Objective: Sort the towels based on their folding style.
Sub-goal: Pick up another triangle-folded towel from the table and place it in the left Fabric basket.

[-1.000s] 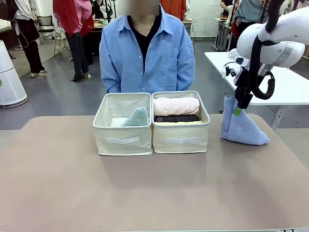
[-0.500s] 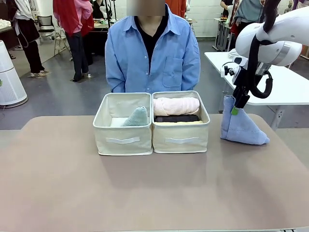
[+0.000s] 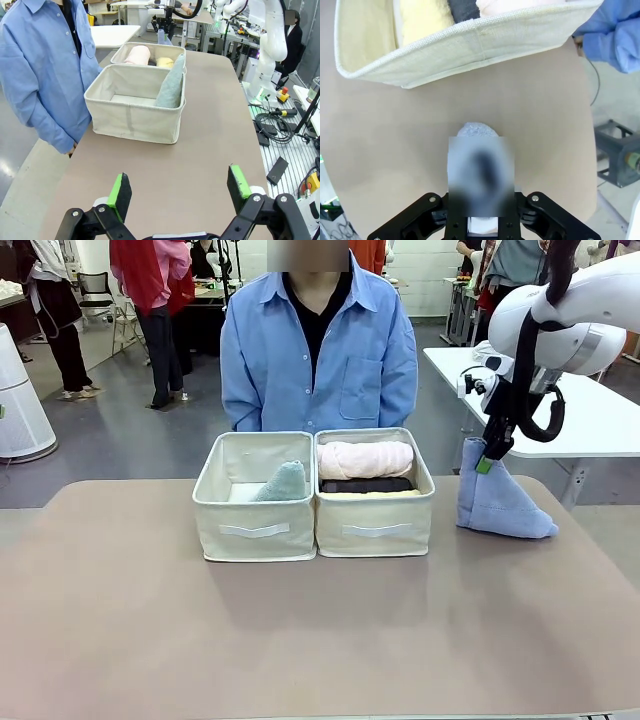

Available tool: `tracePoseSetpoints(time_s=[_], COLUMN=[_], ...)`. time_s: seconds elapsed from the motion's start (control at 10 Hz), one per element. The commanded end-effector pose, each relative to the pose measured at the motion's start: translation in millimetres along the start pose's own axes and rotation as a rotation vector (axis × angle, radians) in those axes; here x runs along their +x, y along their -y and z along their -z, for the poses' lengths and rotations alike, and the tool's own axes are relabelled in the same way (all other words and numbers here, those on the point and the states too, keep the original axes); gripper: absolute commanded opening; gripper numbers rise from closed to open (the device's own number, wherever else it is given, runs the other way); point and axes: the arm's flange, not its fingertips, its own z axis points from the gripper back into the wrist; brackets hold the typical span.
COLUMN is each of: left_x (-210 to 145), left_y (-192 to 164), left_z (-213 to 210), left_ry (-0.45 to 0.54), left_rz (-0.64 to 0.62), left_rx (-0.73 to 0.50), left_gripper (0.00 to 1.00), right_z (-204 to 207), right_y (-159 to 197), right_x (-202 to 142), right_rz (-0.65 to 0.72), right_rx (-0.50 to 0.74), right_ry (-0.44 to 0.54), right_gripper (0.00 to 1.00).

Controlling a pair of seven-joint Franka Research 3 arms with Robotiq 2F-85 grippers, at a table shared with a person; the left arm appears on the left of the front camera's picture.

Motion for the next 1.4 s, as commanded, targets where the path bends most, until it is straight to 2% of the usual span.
tracePoseSetpoints(time_s=[0.0, 0.3, 0.4, 0.7, 0.9, 1.1, 1.2, 1.3], left_x=[0.8, 0.8, 0.8, 0.8, 0.8, 0.8, 0.8, 0.8], left_y=[1.2, 1.2, 1.2, 1.2, 1.2, 1.2, 1.2, 1.2], left_z=[-0.4, -0.4, -0.4, -0.4, -0.4, -0.4, -0.4, -0.4], left_ry=[-0.005, -0.005, -0.005, -0.005, -0.005, -0.005, -0.005, -0.005], left_rz=[0.0, 0.0, 0.0, 0.0, 0.0, 0.0, 0.0, 0.0], left_rx=[0.009, 0.009, 0.009, 0.009, 0.009, 0.009, 0.009, 0.009], left_gripper=[1.0, 1.0, 1.0, 1.0, 1.0, 1.0, 1.0, 1.0], right_z=[-3.0, -21.4, -43.9, -139.7, -177.9, -179.9, -199.5, -199.5], right_y=[5.7, -8.2, -23.7, -77.3, -102.9, -116.3, -111.6, -111.6], right_x=[0.3, 5.2, 13.4, 47.8, 59.3, 48.2, 64.3, 64.3], right_rz=[0.002, -0.038, -0.05, -0.068, -0.084, -0.102, -0.109, -0.109], right_rx=[-0.003, -0.014, -0.009, -0.185, -0.248, -0.258, -0.251, -0.251], right_ry=[0.003, -0.038, -0.046, -0.029, 0.01, 0.006, 0.032, 0.032], right_gripper=[0.0, 0.0, 0.0, 0.0, 0.0, 0.0, 0.0, 0.0])
